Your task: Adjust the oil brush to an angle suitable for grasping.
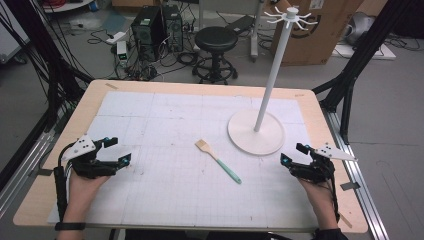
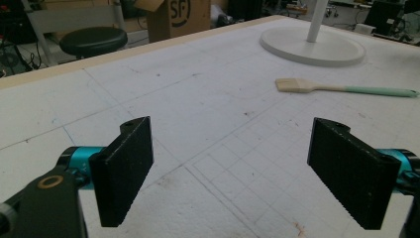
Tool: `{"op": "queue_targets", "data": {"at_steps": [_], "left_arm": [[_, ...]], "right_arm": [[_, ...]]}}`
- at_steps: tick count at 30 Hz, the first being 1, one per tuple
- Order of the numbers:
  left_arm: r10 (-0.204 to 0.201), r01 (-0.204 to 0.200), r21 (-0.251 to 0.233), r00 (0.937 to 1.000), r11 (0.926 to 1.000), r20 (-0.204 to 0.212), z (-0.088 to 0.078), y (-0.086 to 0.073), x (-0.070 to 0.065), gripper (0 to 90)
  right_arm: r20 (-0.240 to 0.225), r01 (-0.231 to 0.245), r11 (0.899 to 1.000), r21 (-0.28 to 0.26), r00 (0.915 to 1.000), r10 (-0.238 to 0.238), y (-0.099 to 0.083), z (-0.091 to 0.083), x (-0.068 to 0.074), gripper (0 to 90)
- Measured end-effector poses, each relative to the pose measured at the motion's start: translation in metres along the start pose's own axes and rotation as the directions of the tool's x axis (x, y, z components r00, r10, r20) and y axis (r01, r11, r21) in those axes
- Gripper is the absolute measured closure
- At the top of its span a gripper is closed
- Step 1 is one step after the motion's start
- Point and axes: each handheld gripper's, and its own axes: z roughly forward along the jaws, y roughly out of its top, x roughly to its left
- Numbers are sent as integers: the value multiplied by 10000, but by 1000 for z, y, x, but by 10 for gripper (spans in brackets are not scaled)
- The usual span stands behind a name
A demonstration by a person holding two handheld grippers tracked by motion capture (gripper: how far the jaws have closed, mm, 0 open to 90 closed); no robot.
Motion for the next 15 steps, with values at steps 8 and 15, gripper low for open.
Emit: {"op": "queue_targets", "data": {"at_steps": [8,15], "left_arm": [[-86,86,-19,10000,10000,-3,1,-1,2,185],[-172,170,-234,9998,9996,-82,2,0,4,185]], "right_arm": [[-20,3,10000,-12,10000,-3,0,1,-1,186],[-93,36,9999,-100,9999,-37,4,1,-1,187]]}}
